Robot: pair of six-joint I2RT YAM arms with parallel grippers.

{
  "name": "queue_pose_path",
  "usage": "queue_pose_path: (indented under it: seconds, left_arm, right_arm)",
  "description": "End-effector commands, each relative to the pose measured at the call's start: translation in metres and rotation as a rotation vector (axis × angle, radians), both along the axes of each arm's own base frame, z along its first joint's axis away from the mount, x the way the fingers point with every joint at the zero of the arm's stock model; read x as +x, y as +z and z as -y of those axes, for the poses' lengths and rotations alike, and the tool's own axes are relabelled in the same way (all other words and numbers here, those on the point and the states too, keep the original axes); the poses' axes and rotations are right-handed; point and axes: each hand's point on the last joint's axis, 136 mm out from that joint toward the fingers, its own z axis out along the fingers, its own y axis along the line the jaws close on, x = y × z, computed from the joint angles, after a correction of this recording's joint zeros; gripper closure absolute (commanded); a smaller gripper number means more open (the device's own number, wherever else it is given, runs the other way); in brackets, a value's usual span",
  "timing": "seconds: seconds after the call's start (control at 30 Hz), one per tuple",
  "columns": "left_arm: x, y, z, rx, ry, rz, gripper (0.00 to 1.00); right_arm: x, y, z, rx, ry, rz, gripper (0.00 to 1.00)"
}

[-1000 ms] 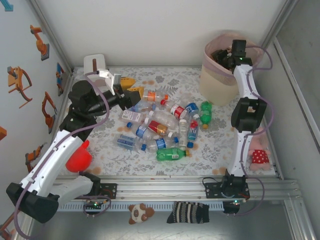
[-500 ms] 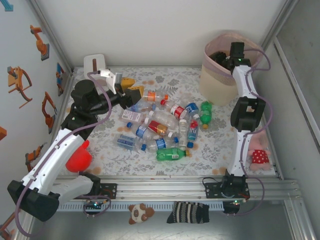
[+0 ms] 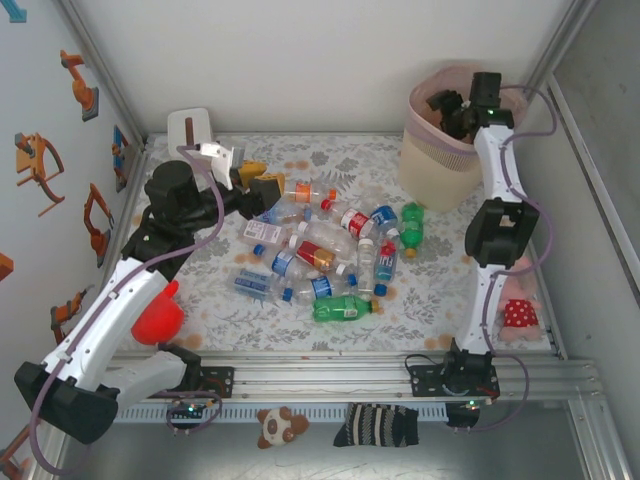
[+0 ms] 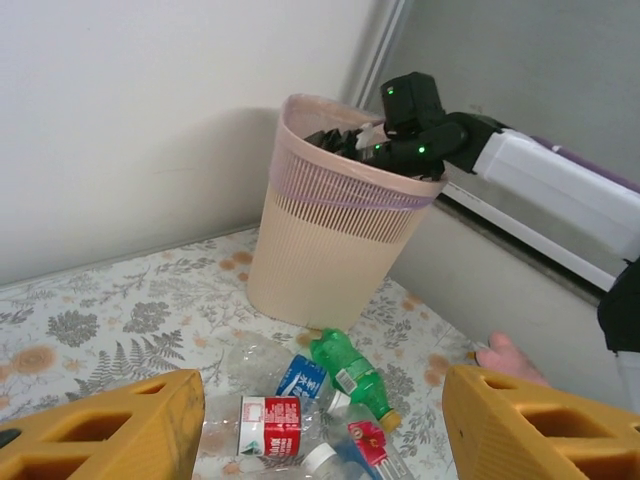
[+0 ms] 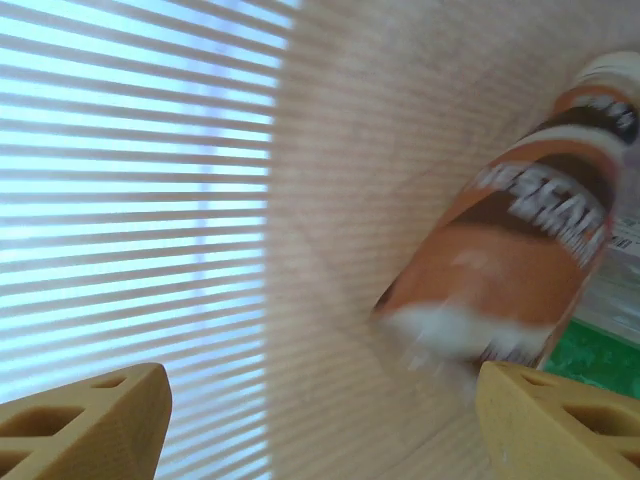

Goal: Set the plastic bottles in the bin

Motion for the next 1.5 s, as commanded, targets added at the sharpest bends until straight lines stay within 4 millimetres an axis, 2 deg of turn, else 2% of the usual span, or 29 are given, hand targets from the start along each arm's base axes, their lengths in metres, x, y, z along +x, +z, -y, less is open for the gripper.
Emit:
queue_pose_path:
  seconds: [0.0,0.27,0.43,0.6,0.8,1.0,1.13,1.3,1.47]
  left_arm:
    - [-0.005,-0.002,-0.004,-0.004,0.011,-0.015,0.37]
    - [-0.005,-0.008,-0.007,-0.003,0.029,-0.036,0.37]
    - [0.001,-0.023,-0.014,0.012,0.089,-0.106,0.38]
    - [0.016,-0.059,-0.035,0.037,0.27,-0.273,0.38]
    - [0.02,-0.121,-0.071,0.095,0.515,-0.513,0.35]
    - [0.005,-0.184,-0.115,0.133,0.814,-0.77,0.32]
    - [-0.016,-0.219,-0.15,0.118,1.072,-0.953,0.35]
    - [-0.037,-0.246,-0.165,0.089,1.231,-1.133,0.35]
    - [-0.049,-0.272,-0.157,0.036,1.25,-1.293,0.29]
  right_arm:
    - [-0.017,0.068,0.011,-0.054,-0.02,0.12,0.21]
    - [-0.039,0.108,0.016,-0.126,-0.023,0.183,0.21]
    - [-0.054,0.127,0.015,-0.155,-0.014,0.21,0.21]
    - [-0.073,0.143,0.016,-0.182,-0.006,0.233,0.21]
    - [-0.103,0.161,0.018,-0.237,-0.009,0.264,0.21]
    - [-0.128,0.163,0.02,-0.267,-0.018,0.263,0.21]
    - [-0.14,0.158,0.02,-0.275,-0.018,0.253,0.21]
    - [-0.15,0.152,0.021,-0.285,-0.021,0.239,0.22]
    - [-0.157,0.148,0.022,-0.294,-0.021,0.228,0.22]
